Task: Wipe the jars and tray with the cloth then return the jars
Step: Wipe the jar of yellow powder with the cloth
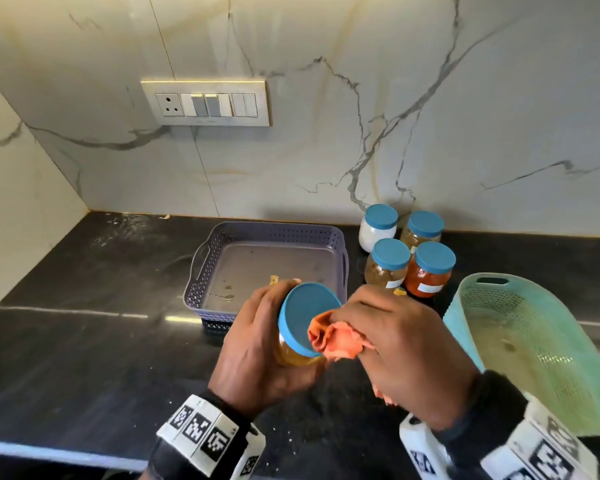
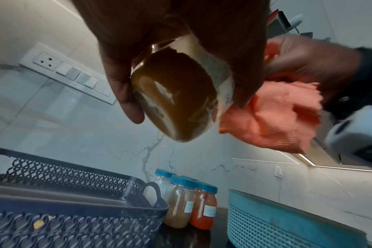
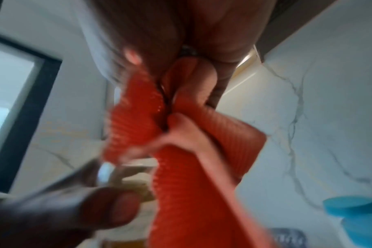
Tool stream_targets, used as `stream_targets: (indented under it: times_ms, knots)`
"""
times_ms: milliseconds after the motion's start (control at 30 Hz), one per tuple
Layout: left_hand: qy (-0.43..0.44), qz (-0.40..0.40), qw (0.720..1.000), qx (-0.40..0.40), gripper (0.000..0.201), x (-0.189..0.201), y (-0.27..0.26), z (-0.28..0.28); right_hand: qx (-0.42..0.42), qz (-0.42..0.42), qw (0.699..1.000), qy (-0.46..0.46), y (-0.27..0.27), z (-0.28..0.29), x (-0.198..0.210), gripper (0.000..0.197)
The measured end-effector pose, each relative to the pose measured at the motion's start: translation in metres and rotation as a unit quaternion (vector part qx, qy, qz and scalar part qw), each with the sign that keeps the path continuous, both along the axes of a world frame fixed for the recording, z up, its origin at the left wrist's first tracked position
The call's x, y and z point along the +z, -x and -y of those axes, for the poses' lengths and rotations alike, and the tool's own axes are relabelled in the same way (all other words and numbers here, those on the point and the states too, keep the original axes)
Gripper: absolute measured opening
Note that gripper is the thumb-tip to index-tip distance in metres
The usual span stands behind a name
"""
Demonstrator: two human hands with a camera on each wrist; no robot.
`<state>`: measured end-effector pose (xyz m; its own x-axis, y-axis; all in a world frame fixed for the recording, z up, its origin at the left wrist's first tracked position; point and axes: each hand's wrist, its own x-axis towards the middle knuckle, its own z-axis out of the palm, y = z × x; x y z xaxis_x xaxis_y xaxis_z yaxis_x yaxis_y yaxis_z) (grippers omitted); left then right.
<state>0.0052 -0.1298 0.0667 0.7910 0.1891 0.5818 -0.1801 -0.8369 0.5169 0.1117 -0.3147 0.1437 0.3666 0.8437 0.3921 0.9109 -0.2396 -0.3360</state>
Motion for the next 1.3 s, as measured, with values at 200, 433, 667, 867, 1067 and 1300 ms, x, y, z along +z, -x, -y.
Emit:
stream_targets:
  times_ms: [200,433,667,867,1067,1300]
  knots:
    - [-0.003,-0.01,0.998,-0.056,0.1,0.006,-0.005,-0.023,-0.072,0.003,0.996,-0.05,-0.002,-0.057,0.015,0.016]
    - [0.029,0.016,0.996,-0.087,0.094,0.01,-0.005,-0.07,-0.047,-0.012,0.999,0.008,0.033,-0.061,0.01,0.03]
    - [-0.039,0.016,0.995,-0.094,0.09,0.013,-0.02,-0.088,-0.148,0.007,0.988,-0.032,0.006,-0.098,0.022,0.022]
    - [-0.006,0.044,0.995,-0.087,0.088,0.022,-0.026,-0.116,-0.069,-0.017,0.997,-0.006,0.041,-0.107,0.02,0.027]
    - [-0.015,0.024,0.994,-0.11,0.088,0.017,-0.027,-0.109,-0.159,-0.003,0.987,-0.004,0.008,-0.094,0.017,0.027]
    - [-0.001,0.032,0.994,-0.107,0.093,0.025,-0.032,-0.109,-0.119,0.014,0.992,-0.03,0.027,-0.125,0.034,0.021]
